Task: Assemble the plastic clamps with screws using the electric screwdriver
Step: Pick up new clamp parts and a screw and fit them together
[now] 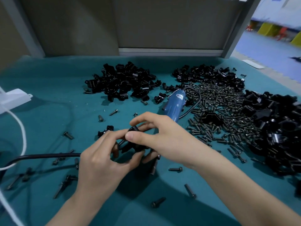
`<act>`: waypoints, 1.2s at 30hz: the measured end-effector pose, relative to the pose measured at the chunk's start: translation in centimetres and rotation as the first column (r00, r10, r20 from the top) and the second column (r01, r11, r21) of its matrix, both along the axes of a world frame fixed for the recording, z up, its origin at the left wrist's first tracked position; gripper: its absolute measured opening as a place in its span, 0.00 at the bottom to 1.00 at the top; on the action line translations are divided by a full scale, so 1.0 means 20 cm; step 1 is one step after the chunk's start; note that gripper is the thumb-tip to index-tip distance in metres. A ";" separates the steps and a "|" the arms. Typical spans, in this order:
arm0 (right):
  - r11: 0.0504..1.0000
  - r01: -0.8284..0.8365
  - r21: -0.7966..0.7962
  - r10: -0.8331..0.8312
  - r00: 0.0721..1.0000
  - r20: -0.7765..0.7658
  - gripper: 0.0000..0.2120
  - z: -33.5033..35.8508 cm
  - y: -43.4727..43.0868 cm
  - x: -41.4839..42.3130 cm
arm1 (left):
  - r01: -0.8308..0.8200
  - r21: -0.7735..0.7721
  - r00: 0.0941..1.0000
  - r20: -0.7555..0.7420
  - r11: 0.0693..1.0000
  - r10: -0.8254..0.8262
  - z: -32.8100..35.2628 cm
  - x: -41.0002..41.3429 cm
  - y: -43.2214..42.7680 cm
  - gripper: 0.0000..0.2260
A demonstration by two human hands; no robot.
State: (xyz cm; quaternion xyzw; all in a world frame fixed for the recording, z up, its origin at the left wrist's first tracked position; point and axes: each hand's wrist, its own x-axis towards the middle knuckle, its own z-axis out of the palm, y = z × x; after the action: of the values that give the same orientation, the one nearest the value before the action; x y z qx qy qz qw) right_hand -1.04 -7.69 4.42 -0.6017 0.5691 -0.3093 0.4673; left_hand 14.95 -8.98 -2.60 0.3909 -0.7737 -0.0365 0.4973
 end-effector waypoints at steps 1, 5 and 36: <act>0.997 -0.031 0.064 0.021 0.988 0.152 0.13 0.01 0.00 0.00 | -0.018 -0.026 1.000 -0.010 1.000 0.018 0.01 0.00 0.01 0.16; 0.979 -0.161 0.129 0.086 0.888 0.451 0.14 0.02 -0.01 -0.02 | 0.056 0.072 0.990 -0.134 0.996 -0.046 0.03 0.00 0.03 0.20; 0.992 0.068 0.109 -0.105 0.917 0.385 0.20 -0.05 0.00 -0.03 | 0.873 0.383 0.404 -0.915 0.303 -0.005 0.03 -0.05 0.03 0.14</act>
State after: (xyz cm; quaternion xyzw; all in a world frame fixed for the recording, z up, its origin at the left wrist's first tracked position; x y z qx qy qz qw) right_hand -1.55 -7.61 3.42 -0.4798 0.5048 -0.4160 0.5847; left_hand 13.94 -8.43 -1.96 0.2434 -0.4137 -0.7395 0.4719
